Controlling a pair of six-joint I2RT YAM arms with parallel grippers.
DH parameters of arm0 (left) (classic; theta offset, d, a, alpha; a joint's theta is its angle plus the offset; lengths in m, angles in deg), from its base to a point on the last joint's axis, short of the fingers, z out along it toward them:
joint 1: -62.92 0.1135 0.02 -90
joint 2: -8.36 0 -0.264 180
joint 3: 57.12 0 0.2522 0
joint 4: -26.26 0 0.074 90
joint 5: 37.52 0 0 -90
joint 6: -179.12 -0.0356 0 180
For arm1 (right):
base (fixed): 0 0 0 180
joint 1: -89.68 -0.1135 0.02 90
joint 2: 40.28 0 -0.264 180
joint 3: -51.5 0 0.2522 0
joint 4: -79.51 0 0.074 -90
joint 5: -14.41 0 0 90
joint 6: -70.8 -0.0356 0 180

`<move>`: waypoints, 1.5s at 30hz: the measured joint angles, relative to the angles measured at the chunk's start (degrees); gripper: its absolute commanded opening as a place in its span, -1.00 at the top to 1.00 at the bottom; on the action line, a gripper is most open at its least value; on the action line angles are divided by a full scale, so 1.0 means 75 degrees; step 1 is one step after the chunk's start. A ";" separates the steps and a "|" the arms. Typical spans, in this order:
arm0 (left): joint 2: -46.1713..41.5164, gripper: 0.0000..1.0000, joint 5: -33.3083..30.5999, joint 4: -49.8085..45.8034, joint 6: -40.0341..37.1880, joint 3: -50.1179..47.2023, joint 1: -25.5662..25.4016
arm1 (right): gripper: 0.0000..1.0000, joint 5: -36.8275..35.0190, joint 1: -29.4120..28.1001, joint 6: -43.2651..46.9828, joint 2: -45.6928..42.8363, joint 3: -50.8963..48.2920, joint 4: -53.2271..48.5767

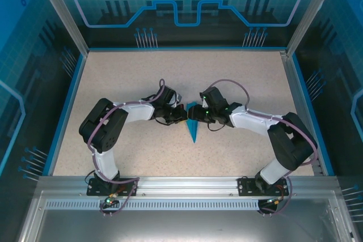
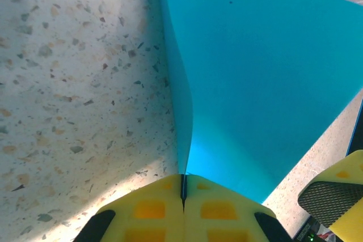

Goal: Fold a paper plane with a square sheet of paper (pick it up from the middle)
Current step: Move the paper plane to the center of the table.

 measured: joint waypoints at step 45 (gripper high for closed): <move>0.0015 0.70 -0.0050 -0.0020 -0.0003 -0.0050 0.0020 | 0.45 -0.1352 -0.0717 -0.0437 0.0950 0.0717 -0.1792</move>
